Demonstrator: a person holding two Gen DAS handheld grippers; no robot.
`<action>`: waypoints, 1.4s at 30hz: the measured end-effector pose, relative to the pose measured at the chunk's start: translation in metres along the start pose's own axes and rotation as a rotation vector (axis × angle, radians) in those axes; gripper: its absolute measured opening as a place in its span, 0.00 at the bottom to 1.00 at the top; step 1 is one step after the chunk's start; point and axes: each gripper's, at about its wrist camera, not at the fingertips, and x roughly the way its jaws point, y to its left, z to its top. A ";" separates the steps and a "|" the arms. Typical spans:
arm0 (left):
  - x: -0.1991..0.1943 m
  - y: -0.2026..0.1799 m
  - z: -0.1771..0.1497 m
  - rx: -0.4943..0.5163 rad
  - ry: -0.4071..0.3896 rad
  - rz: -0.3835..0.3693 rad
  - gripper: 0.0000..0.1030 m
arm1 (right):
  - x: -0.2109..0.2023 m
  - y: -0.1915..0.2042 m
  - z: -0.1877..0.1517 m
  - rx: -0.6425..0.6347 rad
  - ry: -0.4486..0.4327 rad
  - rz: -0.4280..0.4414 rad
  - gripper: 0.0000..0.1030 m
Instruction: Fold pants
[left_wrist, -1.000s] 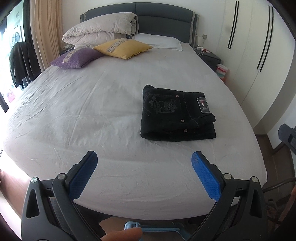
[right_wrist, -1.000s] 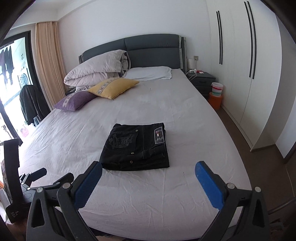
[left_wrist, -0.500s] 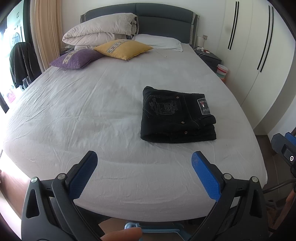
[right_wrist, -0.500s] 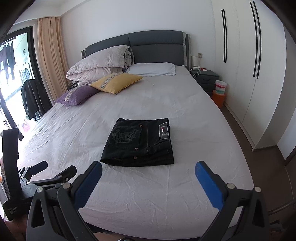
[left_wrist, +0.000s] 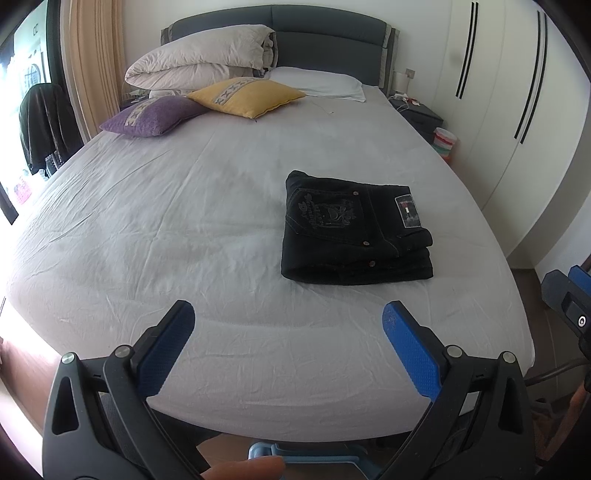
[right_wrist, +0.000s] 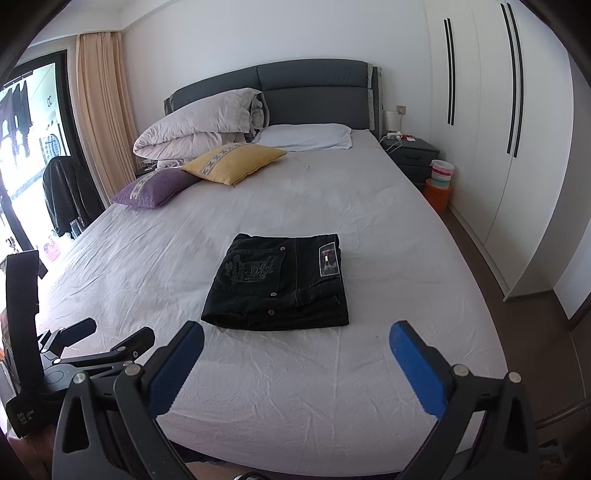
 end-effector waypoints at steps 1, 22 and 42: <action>-0.001 0.000 -0.001 0.000 0.000 0.001 1.00 | 0.000 0.000 0.000 0.000 0.001 -0.001 1.00; 0.001 -0.003 -0.003 0.004 -0.017 0.020 1.00 | 0.002 -0.001 -0.005 0.000 0.008 0.001 1.00; 0.001 -0.002 -0.002 0.007 -0.016 0.022 1.00 | 0.003 -0.001 -0.006 -0.001 0.011 0.001 1.00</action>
